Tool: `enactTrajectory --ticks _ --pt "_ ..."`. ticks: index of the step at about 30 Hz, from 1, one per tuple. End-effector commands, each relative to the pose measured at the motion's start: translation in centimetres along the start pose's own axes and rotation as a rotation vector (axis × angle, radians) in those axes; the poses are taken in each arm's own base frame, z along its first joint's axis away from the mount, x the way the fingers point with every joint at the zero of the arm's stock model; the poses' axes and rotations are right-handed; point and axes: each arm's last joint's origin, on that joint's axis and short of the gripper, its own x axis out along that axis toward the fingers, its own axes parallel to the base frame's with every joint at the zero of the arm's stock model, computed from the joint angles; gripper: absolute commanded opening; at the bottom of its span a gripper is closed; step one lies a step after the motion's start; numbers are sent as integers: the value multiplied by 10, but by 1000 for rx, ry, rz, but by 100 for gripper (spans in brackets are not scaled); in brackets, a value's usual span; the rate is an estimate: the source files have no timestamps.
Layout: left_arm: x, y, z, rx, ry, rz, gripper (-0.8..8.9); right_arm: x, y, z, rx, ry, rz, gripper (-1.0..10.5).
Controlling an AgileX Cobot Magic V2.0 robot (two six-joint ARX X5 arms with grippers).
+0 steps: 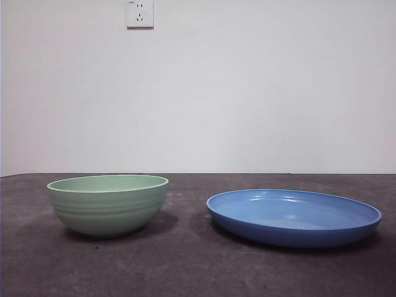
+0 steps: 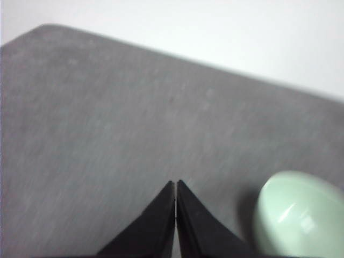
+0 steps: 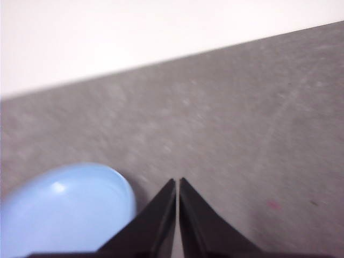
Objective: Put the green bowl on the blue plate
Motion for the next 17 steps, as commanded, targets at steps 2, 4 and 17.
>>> enactTrajectory --ticks 2,4,17 --pt "-12 -12 38 -74 -76 -32 9 -10 11 26 156 -72 74 5" --pt "-17 -17 58 -75 -78 -33 9 -15 18 40 158 -74 126 5" --pt "-4 -49 144 -84 175 -289 9 -27 56 138 84 54 272 5"
